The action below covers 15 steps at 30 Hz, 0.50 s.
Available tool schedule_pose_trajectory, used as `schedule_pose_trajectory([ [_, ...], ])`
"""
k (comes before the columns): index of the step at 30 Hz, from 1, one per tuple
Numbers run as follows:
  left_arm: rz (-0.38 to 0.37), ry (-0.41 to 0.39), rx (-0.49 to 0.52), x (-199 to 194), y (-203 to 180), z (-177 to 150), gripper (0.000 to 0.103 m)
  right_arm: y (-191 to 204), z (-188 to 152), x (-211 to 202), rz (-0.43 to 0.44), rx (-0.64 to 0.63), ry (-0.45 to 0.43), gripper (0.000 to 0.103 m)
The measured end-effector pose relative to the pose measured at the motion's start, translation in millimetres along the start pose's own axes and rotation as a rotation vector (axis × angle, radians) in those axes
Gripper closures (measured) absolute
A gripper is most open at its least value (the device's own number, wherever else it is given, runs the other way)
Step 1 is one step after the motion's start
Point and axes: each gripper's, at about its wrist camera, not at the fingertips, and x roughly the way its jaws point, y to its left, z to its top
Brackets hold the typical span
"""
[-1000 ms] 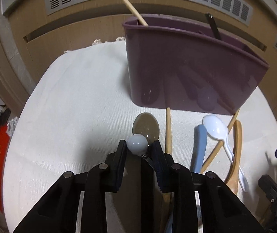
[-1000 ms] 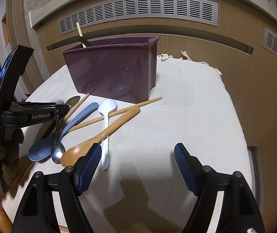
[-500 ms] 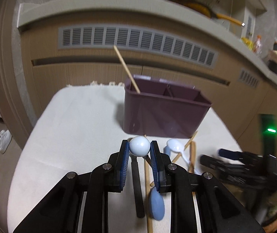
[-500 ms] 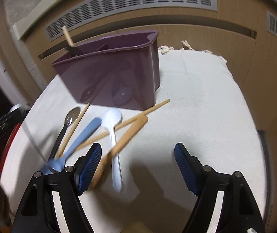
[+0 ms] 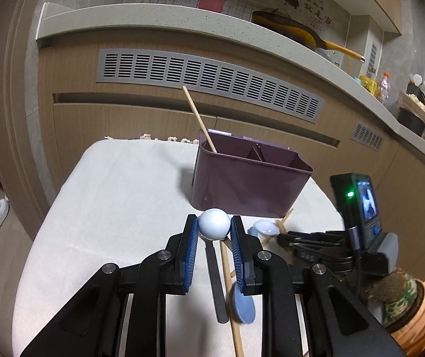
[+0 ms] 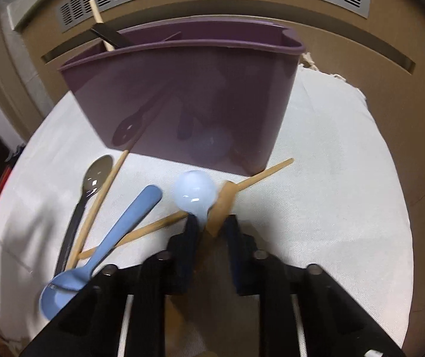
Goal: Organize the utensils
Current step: 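Grasp the white-ball spoon with the left gripper while the right gripper grasps the wooden spoon, then lift the white-ball spoon and wooden spoon up over the purple caddy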
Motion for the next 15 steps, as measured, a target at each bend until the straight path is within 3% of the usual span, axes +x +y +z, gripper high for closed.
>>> schedule_pose_trajectory([
  [10,0.014,-0.018,0.088,-30,-22,1,0.080,-1,-27,-91,0.125,-0.065,-0.162,0.092],
  [15,0.023,-0.034,0.140,-48,-38,6,0.080,-5,-37,-135,0.147,-0.077,-0.263,0.092],
])
